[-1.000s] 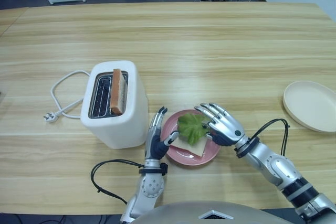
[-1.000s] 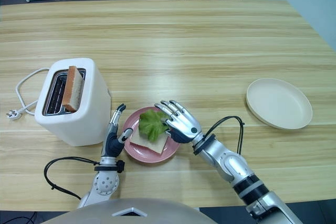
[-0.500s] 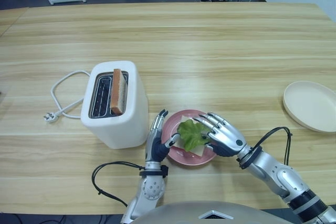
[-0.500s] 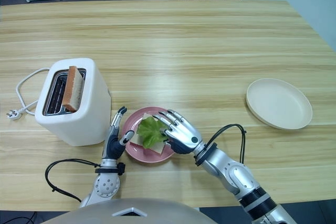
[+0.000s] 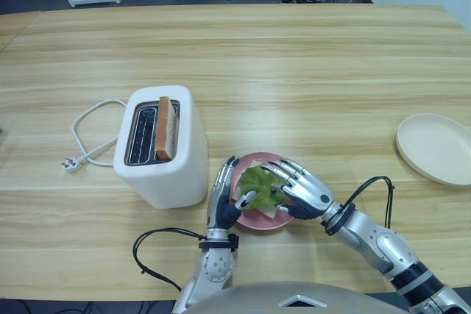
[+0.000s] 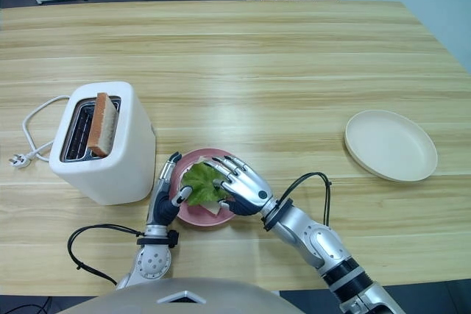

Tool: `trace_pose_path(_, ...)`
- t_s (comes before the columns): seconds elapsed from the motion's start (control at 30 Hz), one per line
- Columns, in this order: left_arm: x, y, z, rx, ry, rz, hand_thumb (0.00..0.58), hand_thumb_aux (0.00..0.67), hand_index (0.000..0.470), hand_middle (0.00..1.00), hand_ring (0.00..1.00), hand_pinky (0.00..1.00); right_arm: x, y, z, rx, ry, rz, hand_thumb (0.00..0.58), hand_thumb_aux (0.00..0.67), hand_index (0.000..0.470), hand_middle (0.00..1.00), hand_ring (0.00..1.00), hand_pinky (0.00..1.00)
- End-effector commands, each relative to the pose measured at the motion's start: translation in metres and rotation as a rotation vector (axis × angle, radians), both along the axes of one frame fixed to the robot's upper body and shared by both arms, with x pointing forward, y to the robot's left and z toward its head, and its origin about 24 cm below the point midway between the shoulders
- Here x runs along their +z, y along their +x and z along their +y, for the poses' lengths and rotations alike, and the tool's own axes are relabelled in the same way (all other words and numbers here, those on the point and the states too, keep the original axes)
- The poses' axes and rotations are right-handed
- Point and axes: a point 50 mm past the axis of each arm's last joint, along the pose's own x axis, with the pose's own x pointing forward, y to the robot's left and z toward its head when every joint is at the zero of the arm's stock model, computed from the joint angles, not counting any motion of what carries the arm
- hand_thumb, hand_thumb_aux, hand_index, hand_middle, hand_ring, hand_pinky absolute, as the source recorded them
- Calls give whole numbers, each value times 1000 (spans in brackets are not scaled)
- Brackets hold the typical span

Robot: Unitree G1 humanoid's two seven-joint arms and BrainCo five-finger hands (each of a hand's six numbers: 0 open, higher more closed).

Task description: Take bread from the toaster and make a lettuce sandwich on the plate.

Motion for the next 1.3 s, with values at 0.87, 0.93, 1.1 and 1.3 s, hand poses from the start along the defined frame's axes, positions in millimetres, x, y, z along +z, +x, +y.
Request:
trace_pose_path(0.87, 165, -3, 116, 358, 819, -428, 0, 0, 0, 0, 0, 0, 38, 26, -97, -522, 411, 91, 0, 0, 0, 0, 0, 0)
trace_pose_path(0.93, 142, 5, 116, 347, 853, -298, 0, 0, 0, 0, 0, 0, 36, 26, -96, -523, 409, 93, 0, 0, 0, 0, 0, 0)
trace_pose_path(1.1, 106, 14, 119, 363, 889, -77, 0, 0, 0, 0, 0, 0, 36, 25, -95, -526, 405, 91, 0, 0, 0, 0, 0, 0)
trace_pose_path(1.3, 85, 14, 140, 440, 942, 68, 0, 0, 0, 0, 0, 0, 35, 22, -97, -536, 396, 92, 0, 0, 0, 0, 0, 0)
